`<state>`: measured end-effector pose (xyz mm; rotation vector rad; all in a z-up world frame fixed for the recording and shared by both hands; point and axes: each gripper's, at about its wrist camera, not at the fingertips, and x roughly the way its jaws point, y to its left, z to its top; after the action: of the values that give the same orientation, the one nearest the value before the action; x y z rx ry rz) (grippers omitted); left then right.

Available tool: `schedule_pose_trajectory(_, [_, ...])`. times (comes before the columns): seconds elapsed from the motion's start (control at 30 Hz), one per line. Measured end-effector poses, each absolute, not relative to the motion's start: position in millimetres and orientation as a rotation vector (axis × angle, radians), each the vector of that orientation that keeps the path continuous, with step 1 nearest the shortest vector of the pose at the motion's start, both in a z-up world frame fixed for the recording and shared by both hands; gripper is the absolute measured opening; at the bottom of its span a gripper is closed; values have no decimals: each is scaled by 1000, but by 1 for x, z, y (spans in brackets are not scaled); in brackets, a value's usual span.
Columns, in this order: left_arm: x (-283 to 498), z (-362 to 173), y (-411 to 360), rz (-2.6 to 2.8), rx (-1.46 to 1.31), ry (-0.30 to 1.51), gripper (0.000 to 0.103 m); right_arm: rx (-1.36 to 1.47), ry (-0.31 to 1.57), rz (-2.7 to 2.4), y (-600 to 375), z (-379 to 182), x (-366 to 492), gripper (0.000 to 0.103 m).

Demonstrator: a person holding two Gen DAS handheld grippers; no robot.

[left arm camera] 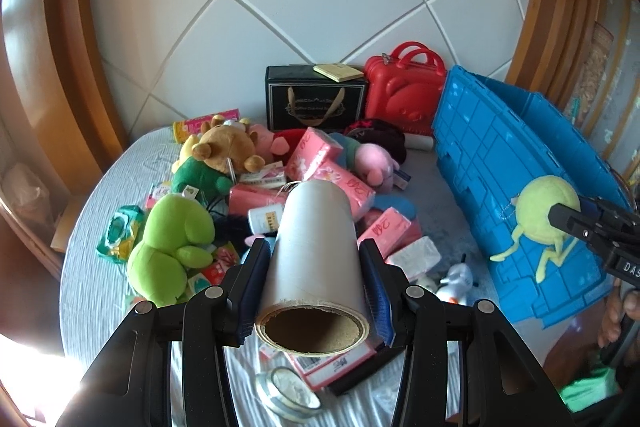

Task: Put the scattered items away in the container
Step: 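Lift the paper roll and green plush out of the pile toward the bin, then carry the paper roll and green plush over the blue bin opening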

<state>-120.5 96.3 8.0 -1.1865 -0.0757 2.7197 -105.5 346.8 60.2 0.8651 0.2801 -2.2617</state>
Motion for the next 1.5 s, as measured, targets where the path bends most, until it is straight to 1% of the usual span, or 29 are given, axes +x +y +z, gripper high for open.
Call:
schedule_pose_trajectory(0.43, [-139,28,168,2691,-1125,-25,45,794,203,-2299,399,93,-117,52])
schedule_pose_trajectory(1.5, [-156,77,328,2523,-961,91,45,764,66,-2468,531,133,-134,52])
